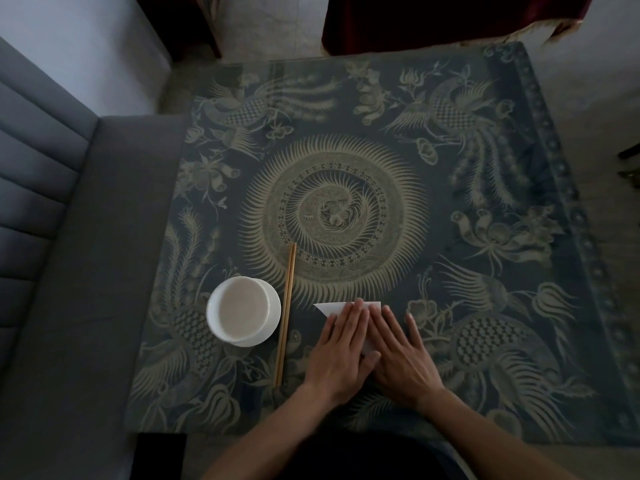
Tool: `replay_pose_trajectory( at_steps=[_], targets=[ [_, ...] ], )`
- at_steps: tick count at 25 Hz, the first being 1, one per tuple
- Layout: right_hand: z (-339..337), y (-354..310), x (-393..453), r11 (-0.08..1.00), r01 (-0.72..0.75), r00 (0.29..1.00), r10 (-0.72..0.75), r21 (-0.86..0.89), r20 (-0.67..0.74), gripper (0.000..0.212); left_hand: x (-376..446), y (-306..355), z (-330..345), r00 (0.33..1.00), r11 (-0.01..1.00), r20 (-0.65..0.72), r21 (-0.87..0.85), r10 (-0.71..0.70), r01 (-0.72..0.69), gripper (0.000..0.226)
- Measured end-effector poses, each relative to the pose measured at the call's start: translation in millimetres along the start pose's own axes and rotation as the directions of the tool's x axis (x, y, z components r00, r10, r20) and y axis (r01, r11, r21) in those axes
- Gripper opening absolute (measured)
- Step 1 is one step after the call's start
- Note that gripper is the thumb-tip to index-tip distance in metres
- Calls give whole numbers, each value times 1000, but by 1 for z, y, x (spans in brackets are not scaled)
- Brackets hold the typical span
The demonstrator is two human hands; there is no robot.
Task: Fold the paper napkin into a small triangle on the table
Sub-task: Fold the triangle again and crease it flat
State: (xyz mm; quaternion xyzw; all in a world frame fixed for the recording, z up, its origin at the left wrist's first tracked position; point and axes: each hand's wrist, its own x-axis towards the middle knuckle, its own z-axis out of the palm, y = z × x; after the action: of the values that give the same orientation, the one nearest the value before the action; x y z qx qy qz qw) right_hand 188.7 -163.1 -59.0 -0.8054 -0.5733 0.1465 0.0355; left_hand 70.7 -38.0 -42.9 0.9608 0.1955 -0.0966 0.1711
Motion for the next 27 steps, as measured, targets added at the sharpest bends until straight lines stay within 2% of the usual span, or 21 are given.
replay_pose_trajectory(
  at_steps=[6, 11, 16, 18, 22, 27],
  targets=[
    [6, -3, -2, 1000, -31, 1000, 31, -2, -3, 71, -1, -18, 7, 999, 998, 29, 48, -30, 29, 69],
    [1, 6, -14, 1000, -7, 999, 8, -22, 42, 76, -6, -36, -2, 990, 986, 12, 96, -140, 138, 69],
    [-1, 19, -33, 995, 73, 993, -66, -64, 100, 76, -5, -37, -7, 989, 985, 32, 97, -146, 143, 70],
    [-6, 21, -31, 997, 50, 995, -45, -62, 90, 75, -3, -36, -10, 992, 989, 15, 81, -122, 120, 69],
    [-20, 10, -3, 997, -79, 995, 80, -12, 52, 71, 12, -30, -20, 999, 997, 22, 61, 49, -50, 67],
    [-13, 6, 13, 997, -79, 994, 79, -13, 79, 71, 23, -28, -12, 996, 994, 68, 93, 57, -63, 62]
  ],
)
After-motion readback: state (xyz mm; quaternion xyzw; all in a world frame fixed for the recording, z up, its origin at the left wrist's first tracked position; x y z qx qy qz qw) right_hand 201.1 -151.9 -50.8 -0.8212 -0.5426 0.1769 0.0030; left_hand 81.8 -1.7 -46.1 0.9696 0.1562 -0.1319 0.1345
